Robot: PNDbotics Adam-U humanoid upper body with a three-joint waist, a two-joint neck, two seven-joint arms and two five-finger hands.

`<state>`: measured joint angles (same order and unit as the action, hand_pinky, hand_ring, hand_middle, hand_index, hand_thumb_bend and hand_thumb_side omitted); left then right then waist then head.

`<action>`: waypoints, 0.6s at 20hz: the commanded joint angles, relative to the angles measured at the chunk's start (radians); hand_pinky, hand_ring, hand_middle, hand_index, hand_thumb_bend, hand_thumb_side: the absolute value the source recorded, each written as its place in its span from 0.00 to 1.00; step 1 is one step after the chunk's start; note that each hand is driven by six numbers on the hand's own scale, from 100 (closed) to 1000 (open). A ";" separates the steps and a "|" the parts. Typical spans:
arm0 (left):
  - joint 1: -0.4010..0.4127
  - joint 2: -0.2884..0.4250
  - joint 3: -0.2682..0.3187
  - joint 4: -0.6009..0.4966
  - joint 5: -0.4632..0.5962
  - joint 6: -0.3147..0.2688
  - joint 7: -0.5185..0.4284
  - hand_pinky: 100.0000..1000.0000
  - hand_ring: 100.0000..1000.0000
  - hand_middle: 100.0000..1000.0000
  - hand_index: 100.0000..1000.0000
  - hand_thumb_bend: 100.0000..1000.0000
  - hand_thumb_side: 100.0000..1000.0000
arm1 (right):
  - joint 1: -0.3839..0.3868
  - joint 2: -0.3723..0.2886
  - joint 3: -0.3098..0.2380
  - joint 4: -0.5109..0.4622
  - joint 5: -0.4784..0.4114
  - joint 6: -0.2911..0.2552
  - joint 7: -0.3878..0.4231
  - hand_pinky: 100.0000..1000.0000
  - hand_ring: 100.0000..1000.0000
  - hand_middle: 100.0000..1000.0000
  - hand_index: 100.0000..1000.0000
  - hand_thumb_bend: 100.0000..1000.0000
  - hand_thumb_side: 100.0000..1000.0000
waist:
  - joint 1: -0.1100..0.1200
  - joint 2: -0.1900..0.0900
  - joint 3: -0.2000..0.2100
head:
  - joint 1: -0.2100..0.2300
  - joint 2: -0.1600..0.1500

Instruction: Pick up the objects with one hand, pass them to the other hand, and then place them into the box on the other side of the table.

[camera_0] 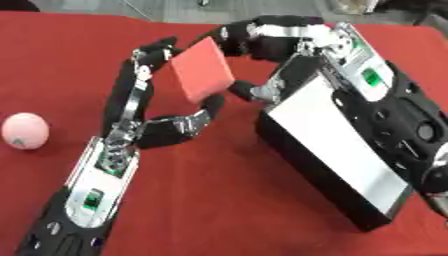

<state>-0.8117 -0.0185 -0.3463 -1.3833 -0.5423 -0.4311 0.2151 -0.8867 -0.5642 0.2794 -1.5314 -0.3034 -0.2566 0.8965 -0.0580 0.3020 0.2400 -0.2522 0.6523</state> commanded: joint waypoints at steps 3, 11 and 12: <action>-0.015 0.006 0.005 -0.009 -0.024 -0.023 -0.014 0.89 0.63 0.42 0.63 0.59 0.46 | -0.013 -0.021 -0.013 -0.020 -0.013 0.042 -0.010 0.96 0.95 0.67 0.68 0.00 0.05 | 0.001 -0.005 -0.001 | -0.006 -0.008; -0.012 0.006 0.007 -0.006 -0.059 -0.039 -0.032 0.90 0.67 0.46 0.68 0.66 0.50 | -0.011 -0.024 -0.016 -0.024 -0.023 0.106 -0.013 0.96 0.95 0.67 0.68 0.00 0.05 | 0.004 -0.005 -0.003 | -0.015 -0.007; -0.011 0.006 0.008 -0.005 -0.062 -0.036 -0.031 0.91 0.67 0.47 0.69 0.66 0.51 | -0.011 -0.025 -0.018 -0.025 -0.025 0.112 -0.013 0.96 0.95 0.67 0.68 0.00 0.05 | 0.004 -0.005 -0.003 | -0.016 -0.007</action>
<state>-0.8089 -0.0104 -0.3395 -1.3762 -0.5970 -0.4642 0.1876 -0.8828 -0.5673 0.2729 -1.5397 -0.3219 -0.1548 0.8852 -0.0577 0.3020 0.2392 -0.2635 0.6523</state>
